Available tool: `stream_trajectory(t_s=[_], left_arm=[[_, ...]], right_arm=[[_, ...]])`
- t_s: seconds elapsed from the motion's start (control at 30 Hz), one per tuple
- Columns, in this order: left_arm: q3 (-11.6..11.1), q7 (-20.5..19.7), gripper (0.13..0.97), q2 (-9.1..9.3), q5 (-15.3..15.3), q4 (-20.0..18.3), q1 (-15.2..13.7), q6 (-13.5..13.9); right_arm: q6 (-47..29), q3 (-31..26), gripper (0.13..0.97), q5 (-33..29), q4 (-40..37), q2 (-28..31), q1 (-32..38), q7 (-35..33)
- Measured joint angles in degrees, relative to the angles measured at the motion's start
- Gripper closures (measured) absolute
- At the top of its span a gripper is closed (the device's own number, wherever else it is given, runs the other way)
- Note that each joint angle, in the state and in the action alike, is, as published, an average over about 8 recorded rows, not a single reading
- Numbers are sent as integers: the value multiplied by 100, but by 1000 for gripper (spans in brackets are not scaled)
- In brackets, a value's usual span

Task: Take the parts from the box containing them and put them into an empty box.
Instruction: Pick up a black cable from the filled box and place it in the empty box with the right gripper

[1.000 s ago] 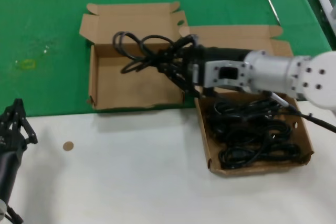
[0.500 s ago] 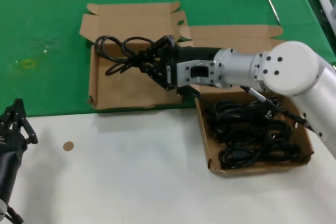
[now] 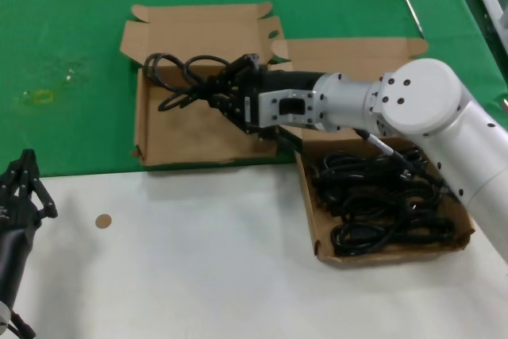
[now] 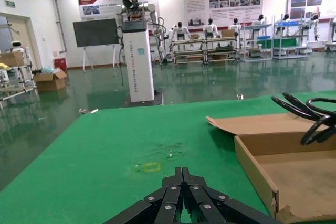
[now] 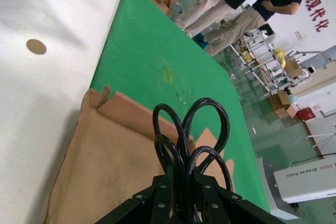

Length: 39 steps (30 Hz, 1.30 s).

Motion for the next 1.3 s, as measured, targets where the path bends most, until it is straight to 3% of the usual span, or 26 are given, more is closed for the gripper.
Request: stream_trajectory(t_s=[1.3], left_arm=[[0,0,945,0,0,0,0,0]], right_arm=[[219,33,889,161,-466,-307,81,-438]])
